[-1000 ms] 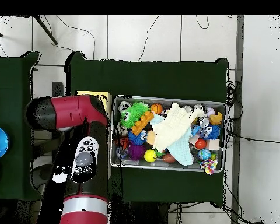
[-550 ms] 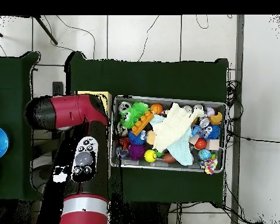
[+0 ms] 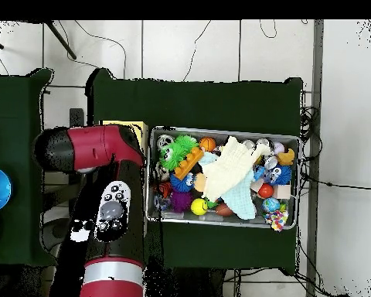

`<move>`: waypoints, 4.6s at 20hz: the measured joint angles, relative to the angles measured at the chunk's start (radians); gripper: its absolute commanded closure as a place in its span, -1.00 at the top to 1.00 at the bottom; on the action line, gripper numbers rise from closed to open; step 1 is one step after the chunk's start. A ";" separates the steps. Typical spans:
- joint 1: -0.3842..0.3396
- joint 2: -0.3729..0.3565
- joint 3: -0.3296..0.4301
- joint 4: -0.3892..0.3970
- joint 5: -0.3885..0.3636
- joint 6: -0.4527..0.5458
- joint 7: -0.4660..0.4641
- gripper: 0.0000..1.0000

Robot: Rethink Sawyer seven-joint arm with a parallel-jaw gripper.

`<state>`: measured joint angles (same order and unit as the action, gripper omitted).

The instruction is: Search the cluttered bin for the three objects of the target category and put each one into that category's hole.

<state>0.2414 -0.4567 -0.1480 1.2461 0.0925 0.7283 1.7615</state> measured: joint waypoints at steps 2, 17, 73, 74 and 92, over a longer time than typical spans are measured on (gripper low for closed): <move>-0.002 0.000 0.000 0.000 0.000 0.000 0.000 -1.00; -0.026 -0.031 0.005 0.068 -0.001 -0.004 0.000 -1.00; -0.042 -0.051 0.013 0.129 0.000 -0.052 0.000 -1.00; -0.043 -0.051 0.014 0.129 0.000 -0.052 0.000 -1.00; -0.075 -0.060 0.050 0.141 0.000 -0.052 0.000 -1.00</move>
<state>0.1659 -0.5165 -0.0978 1.3867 0.0923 0.6760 1.7615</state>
